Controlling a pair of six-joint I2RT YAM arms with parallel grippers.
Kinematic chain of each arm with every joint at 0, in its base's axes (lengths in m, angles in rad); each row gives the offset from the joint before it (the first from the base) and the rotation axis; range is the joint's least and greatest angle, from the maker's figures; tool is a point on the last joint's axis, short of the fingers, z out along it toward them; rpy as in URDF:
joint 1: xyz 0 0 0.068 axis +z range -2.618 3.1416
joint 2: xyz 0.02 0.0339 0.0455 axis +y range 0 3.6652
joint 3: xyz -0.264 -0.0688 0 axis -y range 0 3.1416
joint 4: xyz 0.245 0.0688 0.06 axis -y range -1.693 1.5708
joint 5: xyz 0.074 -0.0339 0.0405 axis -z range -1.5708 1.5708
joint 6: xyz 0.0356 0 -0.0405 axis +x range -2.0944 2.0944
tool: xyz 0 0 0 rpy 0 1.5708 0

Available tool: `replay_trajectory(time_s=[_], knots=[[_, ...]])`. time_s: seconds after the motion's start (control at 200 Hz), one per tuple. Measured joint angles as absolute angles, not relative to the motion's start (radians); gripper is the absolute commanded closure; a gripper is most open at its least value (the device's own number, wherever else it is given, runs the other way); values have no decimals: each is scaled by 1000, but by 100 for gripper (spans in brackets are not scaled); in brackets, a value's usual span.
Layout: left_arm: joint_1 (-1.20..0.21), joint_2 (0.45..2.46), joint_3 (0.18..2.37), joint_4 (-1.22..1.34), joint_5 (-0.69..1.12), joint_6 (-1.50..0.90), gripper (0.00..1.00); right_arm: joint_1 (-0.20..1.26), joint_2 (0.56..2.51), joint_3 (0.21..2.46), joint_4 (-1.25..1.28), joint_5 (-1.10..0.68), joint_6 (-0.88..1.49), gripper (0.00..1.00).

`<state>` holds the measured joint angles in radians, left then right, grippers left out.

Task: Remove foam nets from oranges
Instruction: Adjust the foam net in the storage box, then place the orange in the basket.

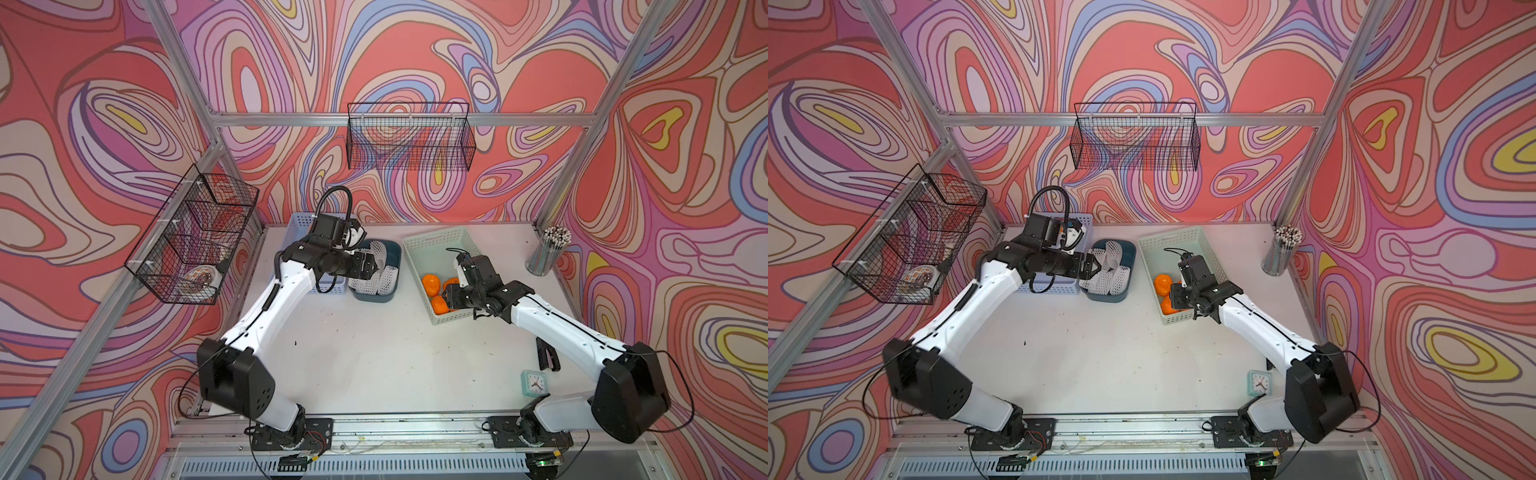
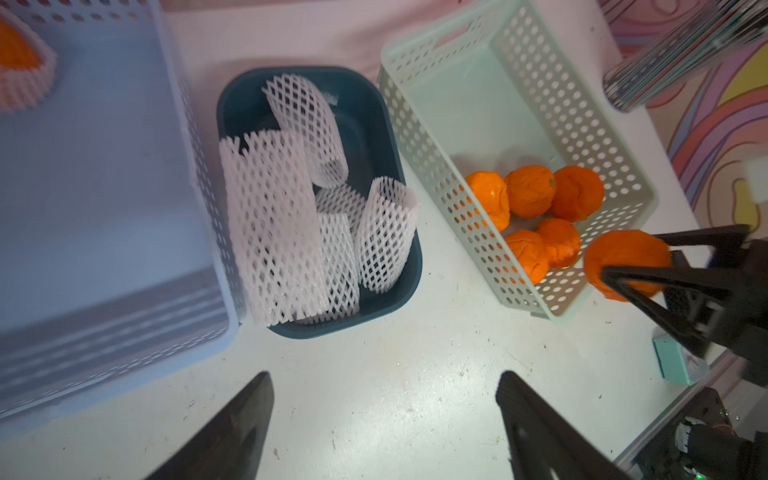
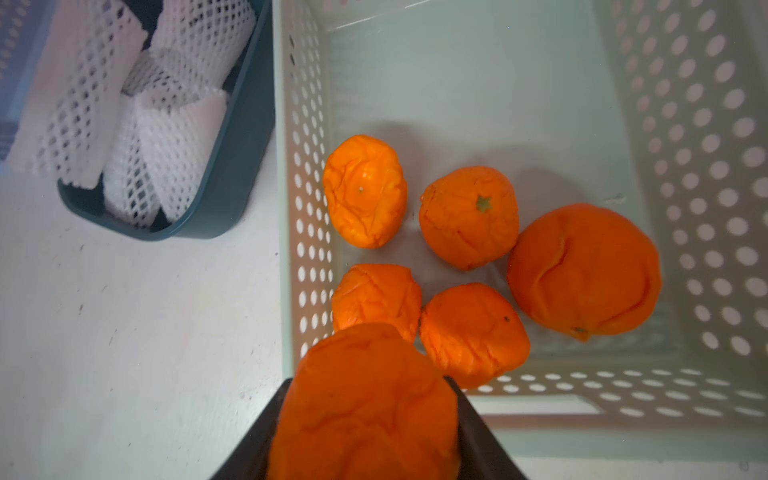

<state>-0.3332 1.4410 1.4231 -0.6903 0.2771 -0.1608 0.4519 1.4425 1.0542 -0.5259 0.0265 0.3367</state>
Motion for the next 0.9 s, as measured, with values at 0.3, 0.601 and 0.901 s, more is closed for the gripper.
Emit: replay_trajectory(time_s=[0.3,0.601,0.901], knots=[[-333,1044,1184,-495,183,-153,0,347,1772,1345,-527,57,289,50],[-332,935,1177,-537,107,-178,0,282,2119,1667,-566,31,251,46],[-329,972,1178,-614,60,-219,0,263,2254,1802,-620,-7,249,18]])
